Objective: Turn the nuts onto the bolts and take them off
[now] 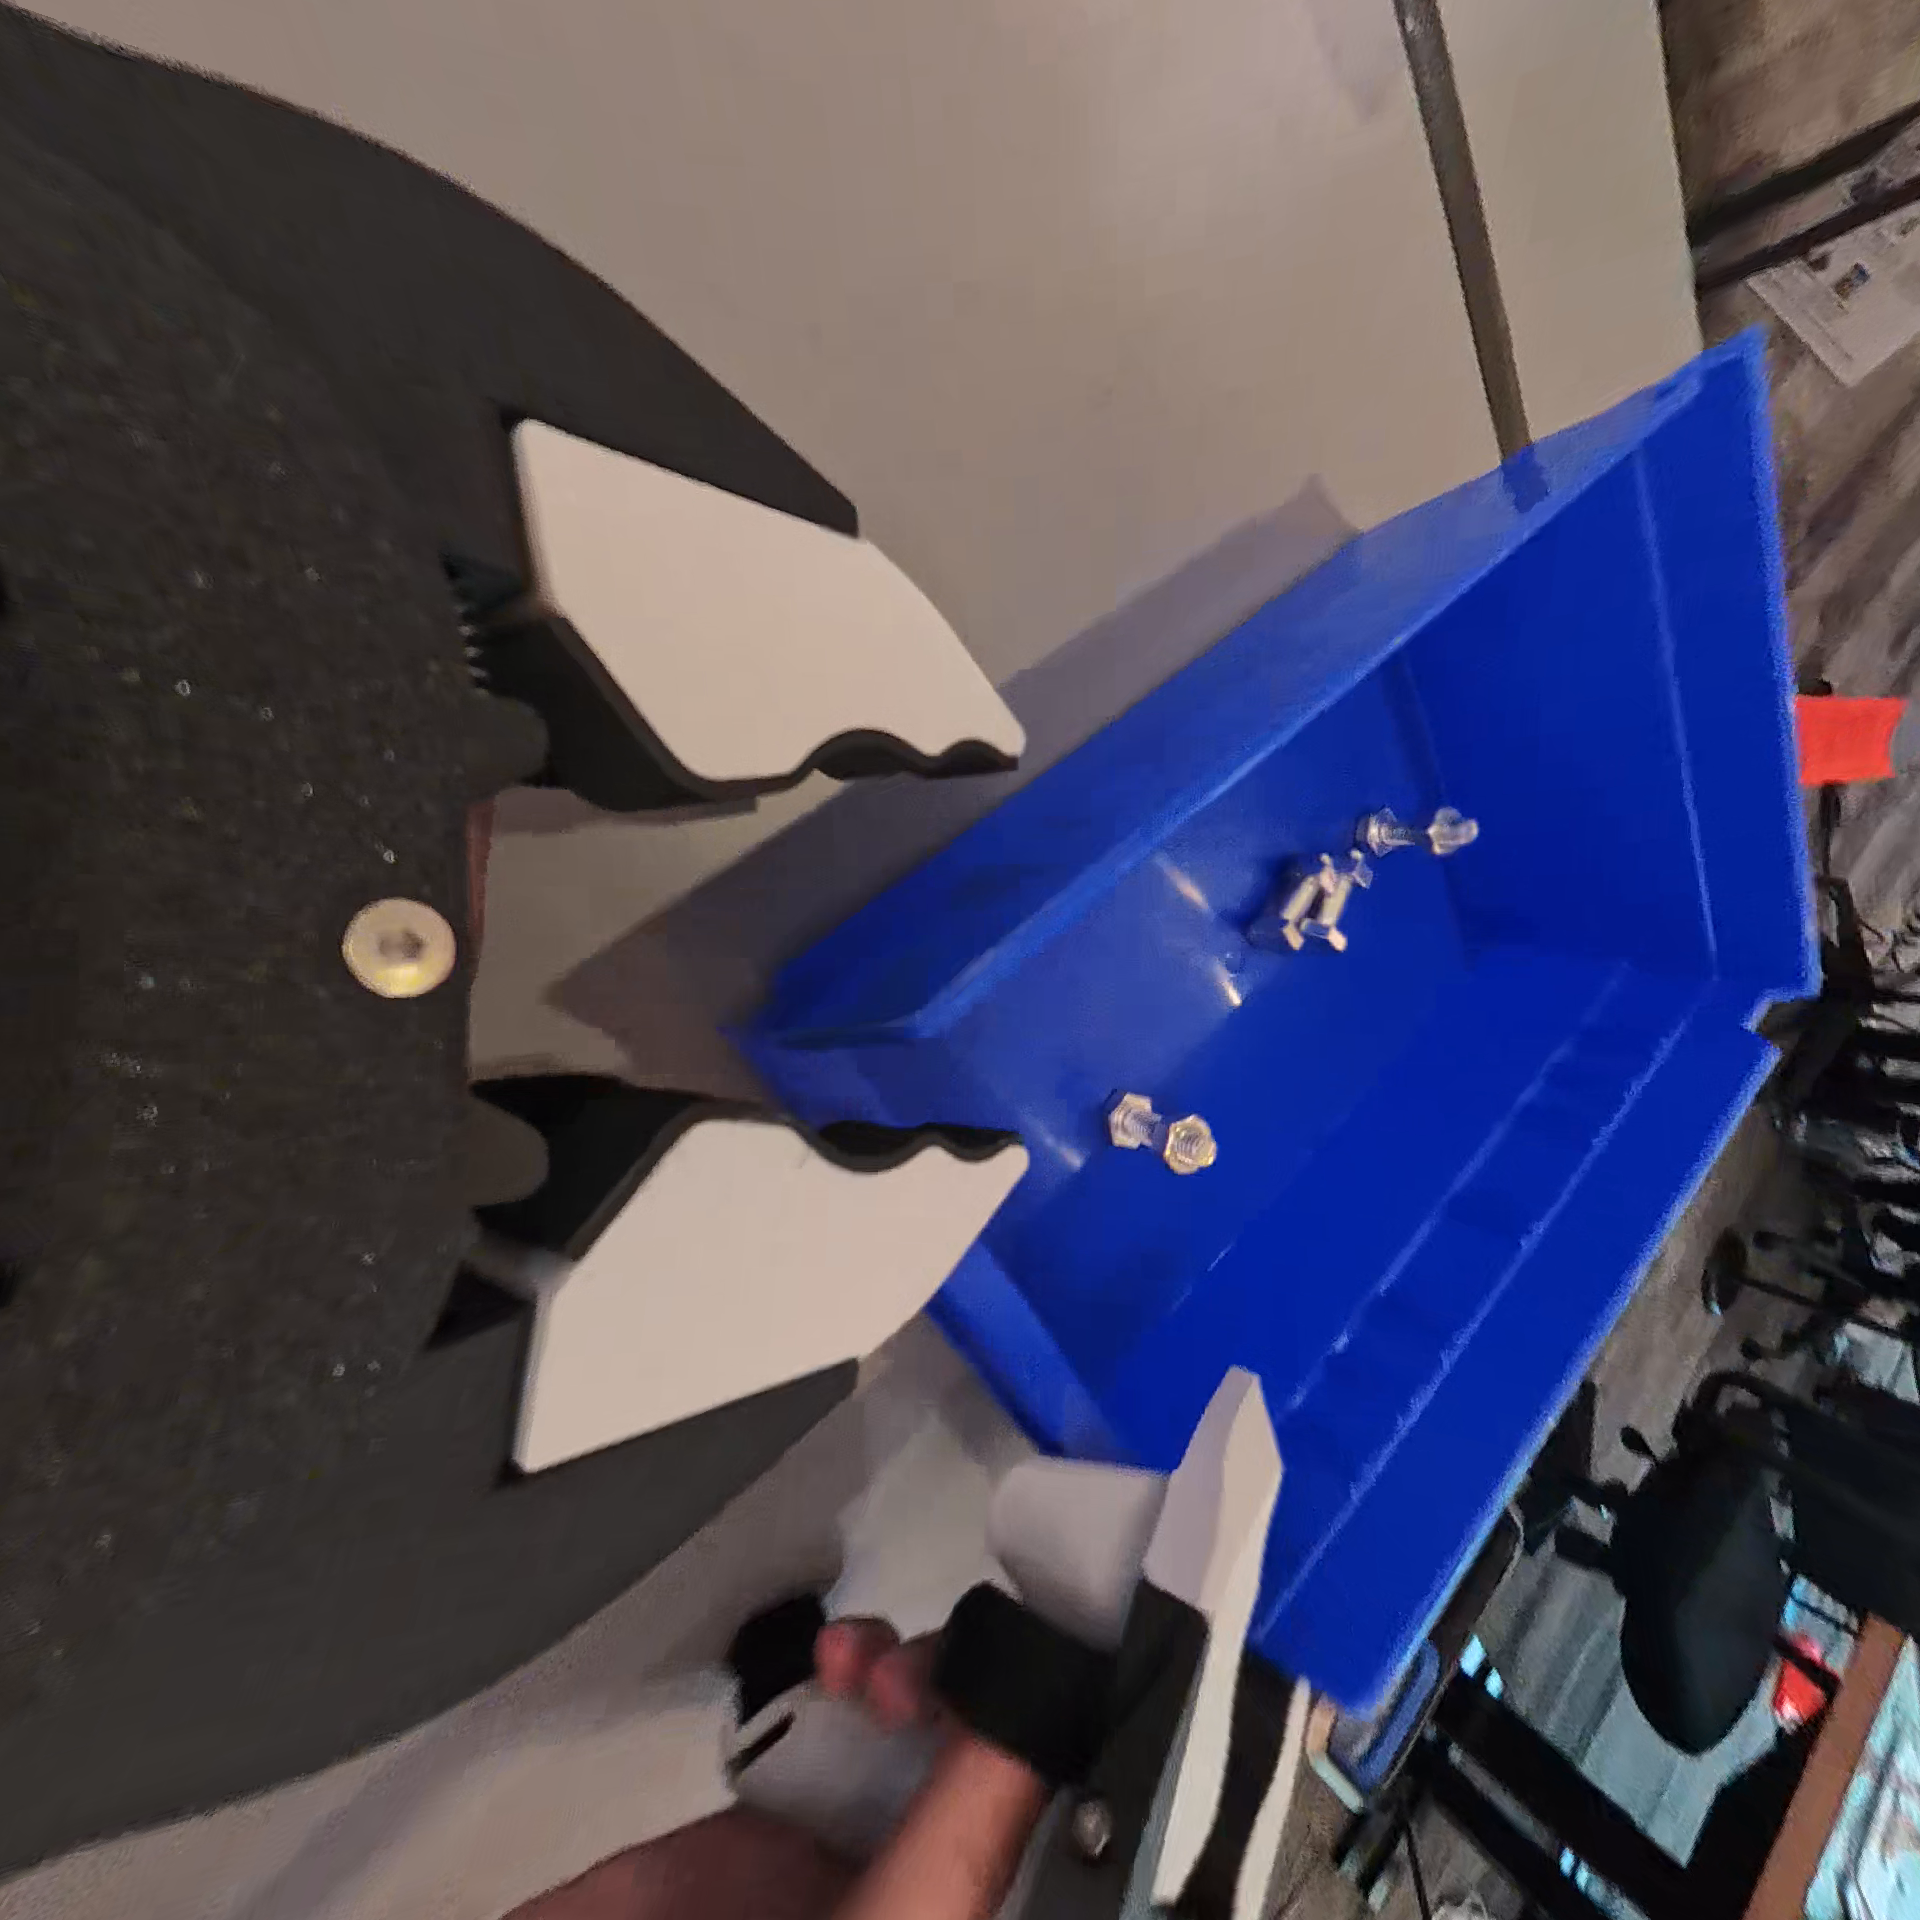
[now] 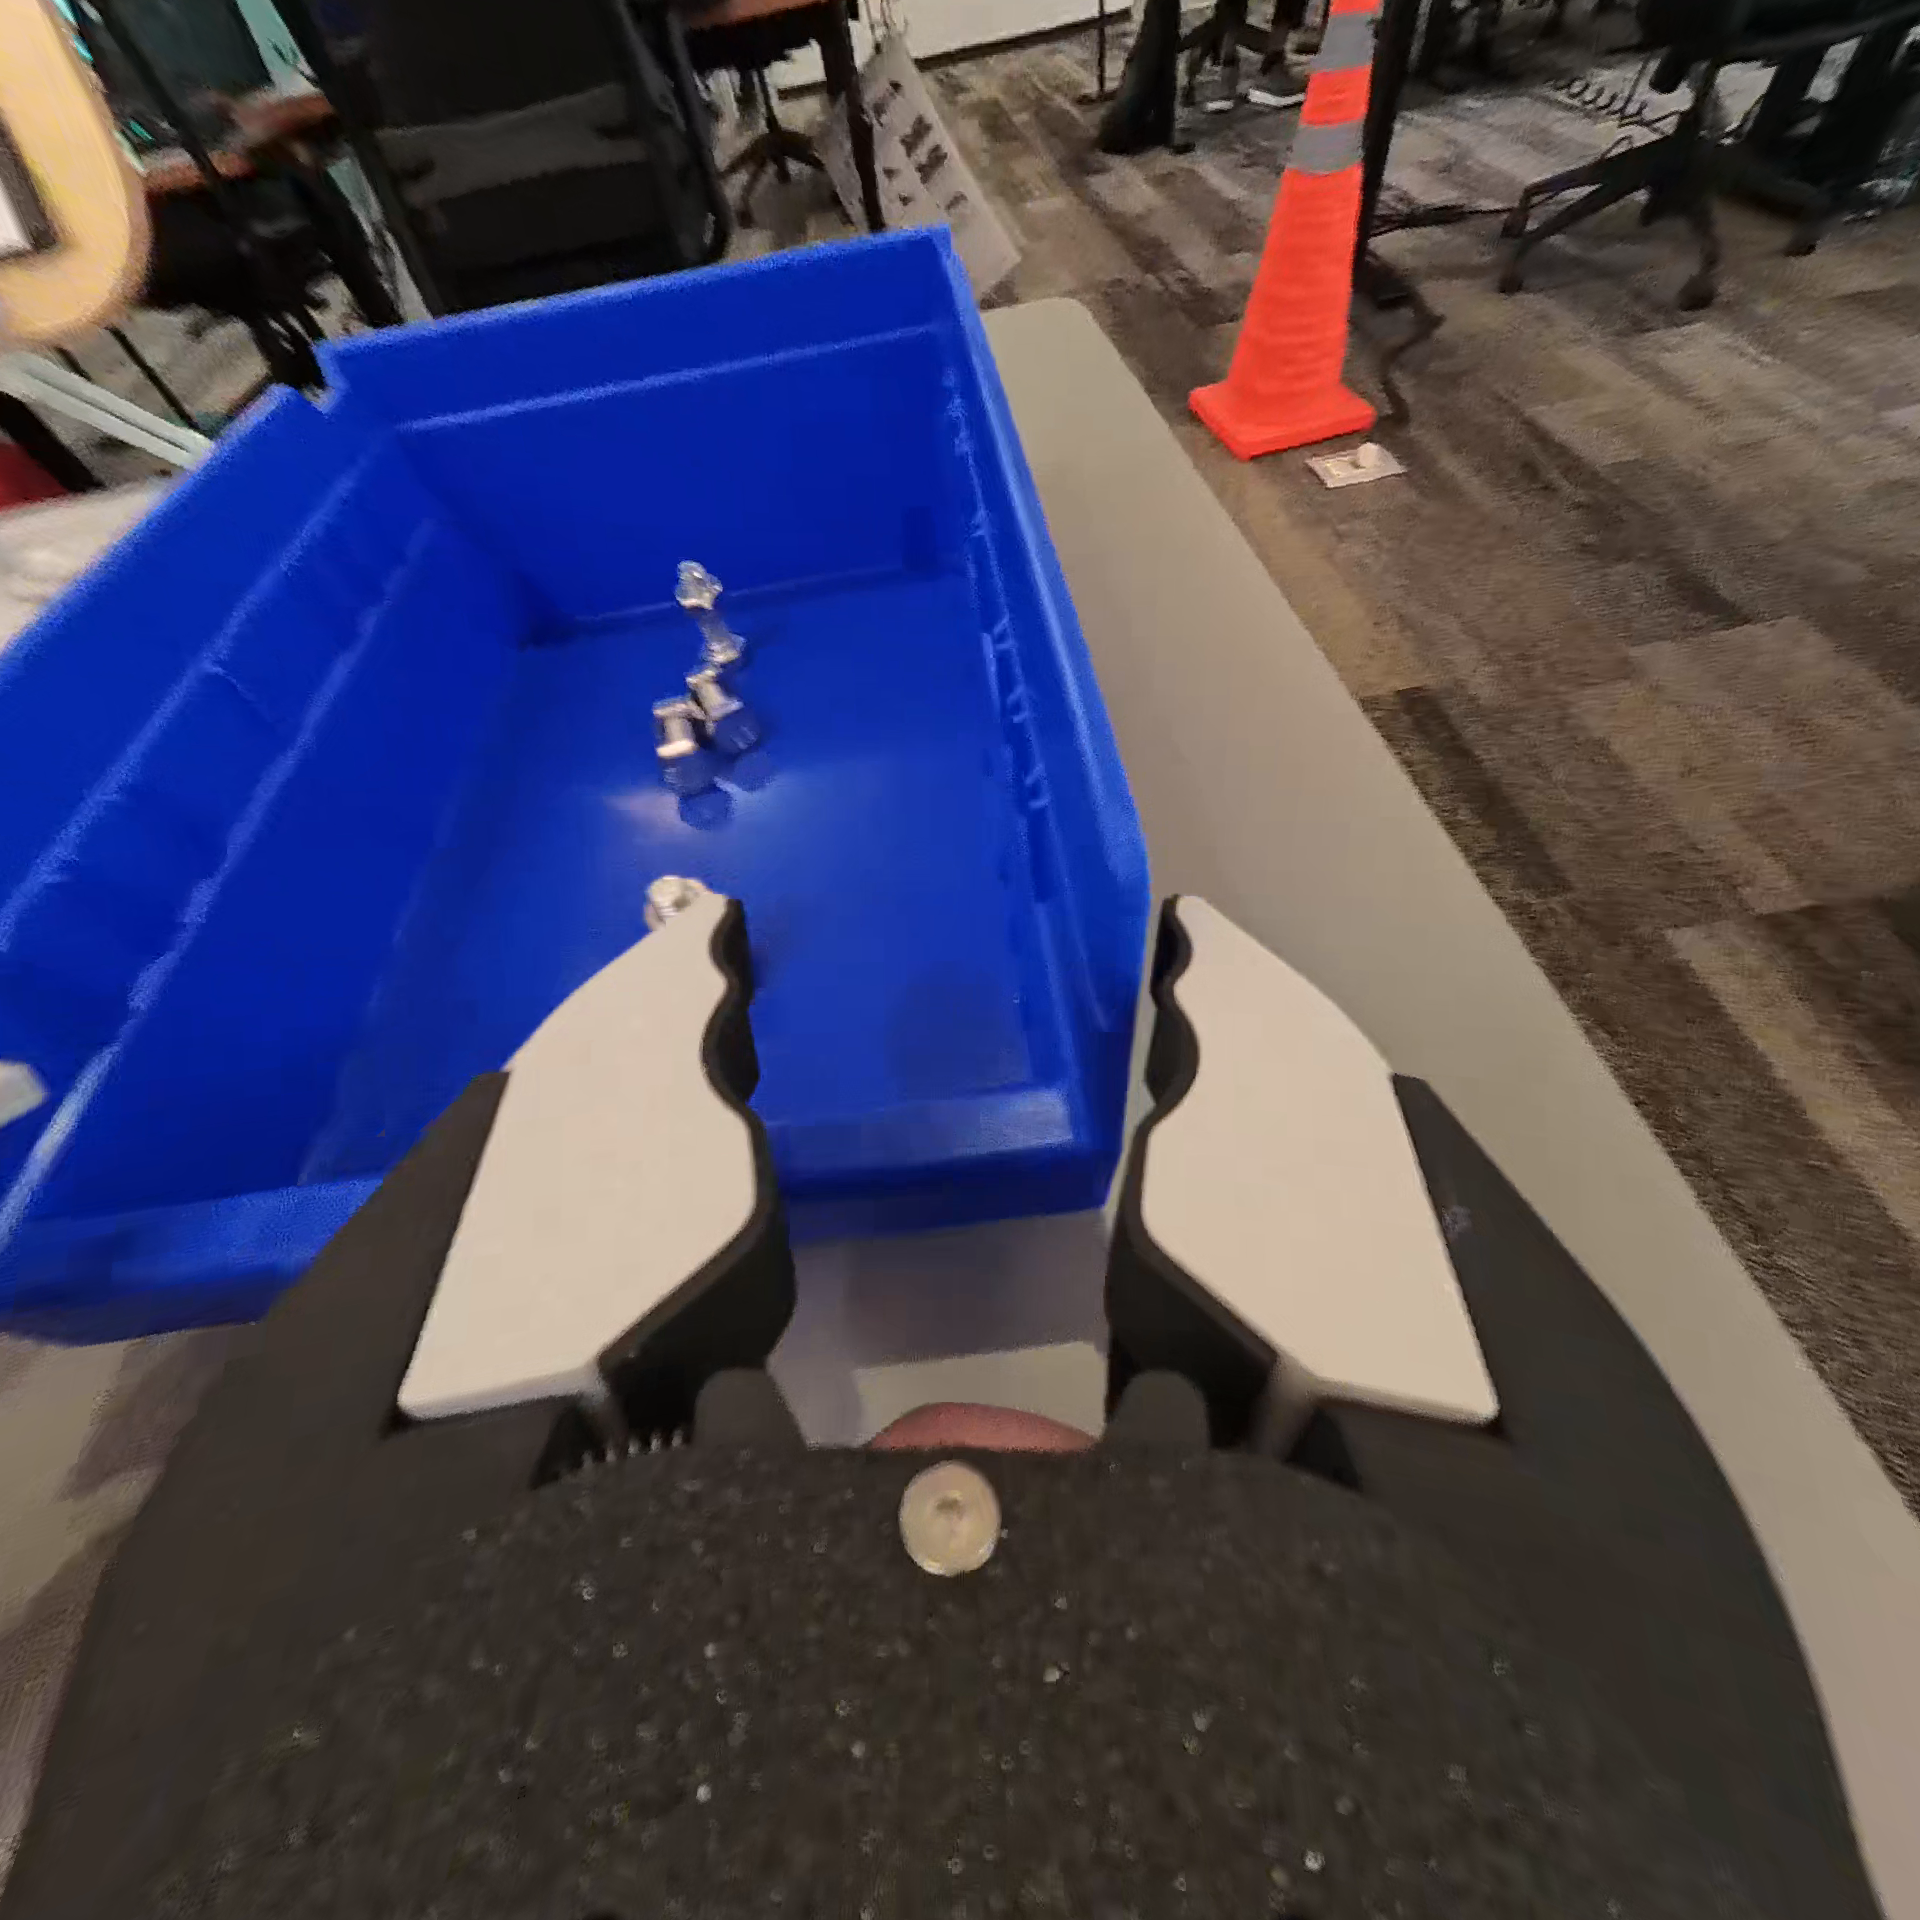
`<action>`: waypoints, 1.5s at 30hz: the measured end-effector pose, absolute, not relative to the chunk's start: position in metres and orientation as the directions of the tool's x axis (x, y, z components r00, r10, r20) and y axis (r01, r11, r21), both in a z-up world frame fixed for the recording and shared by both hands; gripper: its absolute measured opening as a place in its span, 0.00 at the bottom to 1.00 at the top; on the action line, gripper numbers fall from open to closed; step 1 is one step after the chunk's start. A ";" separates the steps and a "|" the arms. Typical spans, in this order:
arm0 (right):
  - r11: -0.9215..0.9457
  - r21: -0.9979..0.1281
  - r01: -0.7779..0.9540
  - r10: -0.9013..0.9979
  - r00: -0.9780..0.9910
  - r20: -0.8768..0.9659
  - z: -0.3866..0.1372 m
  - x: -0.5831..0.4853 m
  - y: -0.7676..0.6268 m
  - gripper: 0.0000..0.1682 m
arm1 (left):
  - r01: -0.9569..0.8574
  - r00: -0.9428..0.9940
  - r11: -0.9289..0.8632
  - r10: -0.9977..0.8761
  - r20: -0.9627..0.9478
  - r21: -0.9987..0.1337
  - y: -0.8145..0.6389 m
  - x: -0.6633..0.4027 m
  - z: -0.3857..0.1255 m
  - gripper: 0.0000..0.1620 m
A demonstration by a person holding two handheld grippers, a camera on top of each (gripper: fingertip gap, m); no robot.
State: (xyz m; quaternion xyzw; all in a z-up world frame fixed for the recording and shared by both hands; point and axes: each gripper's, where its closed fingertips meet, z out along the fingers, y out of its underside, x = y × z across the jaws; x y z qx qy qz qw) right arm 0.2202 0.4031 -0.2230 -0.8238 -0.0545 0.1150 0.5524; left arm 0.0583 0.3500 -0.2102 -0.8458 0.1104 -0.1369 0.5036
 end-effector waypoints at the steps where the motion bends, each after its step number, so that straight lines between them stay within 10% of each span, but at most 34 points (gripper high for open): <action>1: -0.391 -0.920 -0.026 0.215 0.969 -0.119 -0.224 0.221 0.405 0.43 | -0.053 0.945 -0.485 -0.308 0.114 -0.873 0.357 0.061 -0.216 0.34; 5: -0.391 -0.916 -0.094 0.215 0.958 -0.191 -0.221 0.218 0.409 0.36 | -0.050 0.968 -0.516 -0.235 0.086 -0.855 0.365 0.055 -0.228 0.17; 7: -0.427 -0.896 -0.120 0.200 0.954 -0.223 -0.221 0.219 0.403 0.03 | -0.058 0.990 -0.525 -0.138 0.018 -0.849 0.367 0.033 -0.225 0.07; 35: -0.337 -0.937 0.092 0.457 0.886 -0.077 -0.219 -0.073 0.297 0.03 | 0.064 0.979 -0.433 0.201 -0.028 -0.899 0.228 -0.253 -0.218 0.03; 39: -0.299 -0.950 0.094 0.550 0.830 -0.091 -0.206 -0.073 0.285 0.23 | 0.013 0.983 -0.431 0.169 -0.066 -0.902 0.218 -0.247 -0.206 0.18; 45: -0.020 -0.999 -0.031 0.753 0.657 -0.036 -0.139 -0.073 0.225 0.28 | 0.127 0.992 -0.380 0.062 0.112 -0.916 0.153 -0.252 -0.162 0.28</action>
